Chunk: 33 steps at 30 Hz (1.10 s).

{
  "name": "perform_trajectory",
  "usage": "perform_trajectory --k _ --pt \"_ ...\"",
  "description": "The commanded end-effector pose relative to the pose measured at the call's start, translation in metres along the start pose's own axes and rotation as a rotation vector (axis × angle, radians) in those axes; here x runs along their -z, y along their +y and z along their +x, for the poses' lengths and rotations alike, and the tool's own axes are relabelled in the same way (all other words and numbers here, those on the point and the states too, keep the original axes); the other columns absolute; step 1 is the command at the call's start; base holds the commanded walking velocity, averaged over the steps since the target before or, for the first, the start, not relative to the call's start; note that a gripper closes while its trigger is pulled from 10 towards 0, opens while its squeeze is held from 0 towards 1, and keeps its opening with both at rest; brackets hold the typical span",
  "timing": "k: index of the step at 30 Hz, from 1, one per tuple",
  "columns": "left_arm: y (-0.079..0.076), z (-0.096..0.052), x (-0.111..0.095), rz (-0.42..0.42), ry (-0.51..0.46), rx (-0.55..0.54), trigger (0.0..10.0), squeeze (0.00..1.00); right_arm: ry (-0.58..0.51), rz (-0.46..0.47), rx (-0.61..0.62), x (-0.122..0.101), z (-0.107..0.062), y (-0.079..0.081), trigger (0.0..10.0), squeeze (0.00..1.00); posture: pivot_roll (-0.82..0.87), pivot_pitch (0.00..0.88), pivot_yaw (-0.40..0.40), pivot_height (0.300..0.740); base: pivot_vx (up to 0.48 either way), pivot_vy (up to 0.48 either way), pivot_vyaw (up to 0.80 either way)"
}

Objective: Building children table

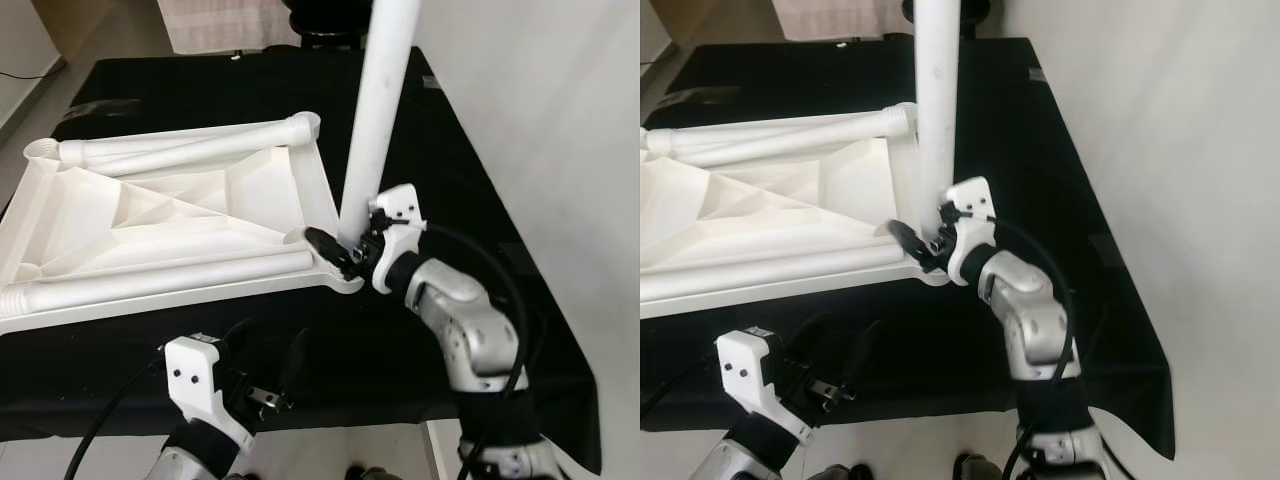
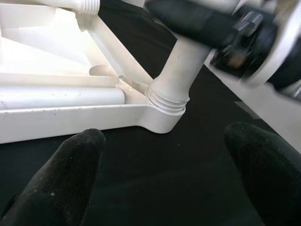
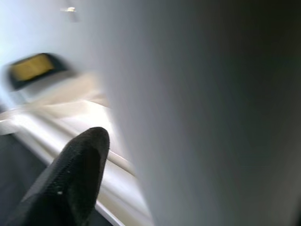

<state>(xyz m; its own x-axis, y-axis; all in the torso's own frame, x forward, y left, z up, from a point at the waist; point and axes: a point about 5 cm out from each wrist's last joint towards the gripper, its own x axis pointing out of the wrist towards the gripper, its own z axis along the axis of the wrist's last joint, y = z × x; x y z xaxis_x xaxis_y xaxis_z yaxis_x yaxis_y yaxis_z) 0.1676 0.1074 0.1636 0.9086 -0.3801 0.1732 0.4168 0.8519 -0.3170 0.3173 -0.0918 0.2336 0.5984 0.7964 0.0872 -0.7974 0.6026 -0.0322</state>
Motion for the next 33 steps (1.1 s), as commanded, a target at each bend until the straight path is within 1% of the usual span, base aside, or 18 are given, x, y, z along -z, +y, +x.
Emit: perform_trajectory --k 1,2,3,4,5,7,8,9,11,13,16,18,19,20,25,29,31,33 --pt "0.000 -0.002 0.005 -0.011 0.028 -0.008 10.0 0.00 -0.009 -0.030 -0.212 -0.002 0.000 0.009 10.0 1.00 -0.02 0.222 -0.019 0.740 0.000 0.000 0.00" --pt "-0.001 -0.002 0.005 -0.012 0.028 -0.007 10.0 0.00 0.001 -0.056 -0.276 -0.003 -0.002 0.009 10.0 1.00 -0.02 0.222 -0.019 0.740 0.000 0.000 0.00" --pt "-0.001 -0.002 0.005 -0.013 0.027 -0.008 10.0 0.00 0.019 -0.082 -0.344 -0.002 -0.004 0.006 10.0 0.03 -0.02 0.226 -0.018 0.740 0.000 0.000 0.00" --pt "-0.002 -0.002 0.005 -0.014 0.026 -0.009 10.0 0.00 0.043 -0.103 -0.385 -0.002 -0.005 -0.002 10.0 0.00 -0.02 0.227 -0.018 0.740 0.000 0.000 0.00" --pt "-0.002 -0.002 0.005 -0.014 0.026 -0.009 10.0 0.00 0.043 -0.103 -0.385 -0.002 -0.005 -0.002 10.0 0.00 -0.02 0.227 -0.018 0.740 0.000 0.000 0.00" --pt "-0.003 -0.003 0.005 -0.015 0.026 -0.009 10.0 0.00 0.070 -0.111 -0.408 -0.001 -0.006 -0.012 10.0 0.00 -0.02 0.228 -0.018 0.740 0.000 0.000 0.00" --pt "-0.003 -0.003 0.004 -0.016 0.027 -0.009 10.0 0.00 0.080 -0.095 -0.410 -0.002 -0.003 -0.022 10.0 0.00 -0.01 0.235 -0.017 0.740 0.000 0.000 0.00" --pt "-0.003 -0.003 0.004 -0.016 0.027 -0.009 10.0 0.00 0.080 -0.095 -0.410 -0.002 -0.003 -0.022 10.0 0.00 -0.01 0.235 -0.017 0.740 0.000 0.000 0.00" --pt "-0.004 -0.005 0.004 -0.018 0.030 -0.010 10.0 0.00 0.083 -0.079 -0.421 -0.005 0.003 -0.033 10.0 0.00 0.00 0.241 -0.014 0.740 0.000 0.000 0.00" --pt "-0.004 -0.005 0.004 -0.018 0.030 -0.010 10.0 0.00 0.083 -0.079 -0.421 -0.005 0.003 -0.033 10.0 0.00 0.00 0.241 -0.014 0.740 0.000 0.000 0.00" --pt "-0.005 -0.009 0.003 -0.017 0.041 -0.012 10.0 0.00 0.056 -0.049 -0.477 -0.011 0.019 -0.042 10.0 0.00 0.02 0.251 -0.005 0.740 0.000 0.000 0.00" --pt "-0.005 -0.010 0.003 -0.016 0.042 -0.012 10.0 0.00 0.057 -0.053 -0.483 -0.012 0.021 -0.042 10.0 0.00 0.02 0.251 -0.005 0.740 0.000 0.000 0.00" --pt "-0.005 -0.010 0.003 -0.016 0.044 -0.013 10.0 0.00 0.050 -0.046 -0.494 -0.012 0.023 -0.042 3.3 0.00 0.02 0.253 -0.004 0.740 0.000 0.000 0.00" --pt "-0.005 -0.010 0.003 -0.016 0.045 -0.014 10.0 0.00 0.044 -0.038 -0.501 -0.013 0.024 -0.042 0.0 0.00 0.02 0.254 -0.005 0.740 0.000 0.000 0.00" --pt "-0.006 -0.010 0.004 -0.016 0.047 -0.016 10.0 0.00 0.041 -0.042 -0.506 -0.013 0.024 -0.045 0.0 0.00 0.02 0.256 -0.005 0.740 0.000 0.000 0.00" --pt "-0.005 -0.009 0.004 -0.018 0.046 -0.016 10.0 0.00 0.014 -0.032 -0.481 -0.011 0.011 -0.052 0.0 0.00 0.01 0.251 -0.002 0.740 0.000 0.000 0.00" --pt "-0.005 -0.009 0.004 -0.018 0.046 -0.016 10.0 0.00 0.014 -0.032 -0.481 -0.011 0.011 -0.052 0.0 0.00 0.01 0.251 -0.002 0.740 0.000 0.000 0.00" --pt "-0.005 -0.008 0.004 -0.019 0.046 -0.014 10.0 0.00 0.004 -0.056 -0.416 -0.009 0.005 -0.057 0.0 0.00 0.00 0.249 -0.004 0.740 0.000 0.000 0.00"
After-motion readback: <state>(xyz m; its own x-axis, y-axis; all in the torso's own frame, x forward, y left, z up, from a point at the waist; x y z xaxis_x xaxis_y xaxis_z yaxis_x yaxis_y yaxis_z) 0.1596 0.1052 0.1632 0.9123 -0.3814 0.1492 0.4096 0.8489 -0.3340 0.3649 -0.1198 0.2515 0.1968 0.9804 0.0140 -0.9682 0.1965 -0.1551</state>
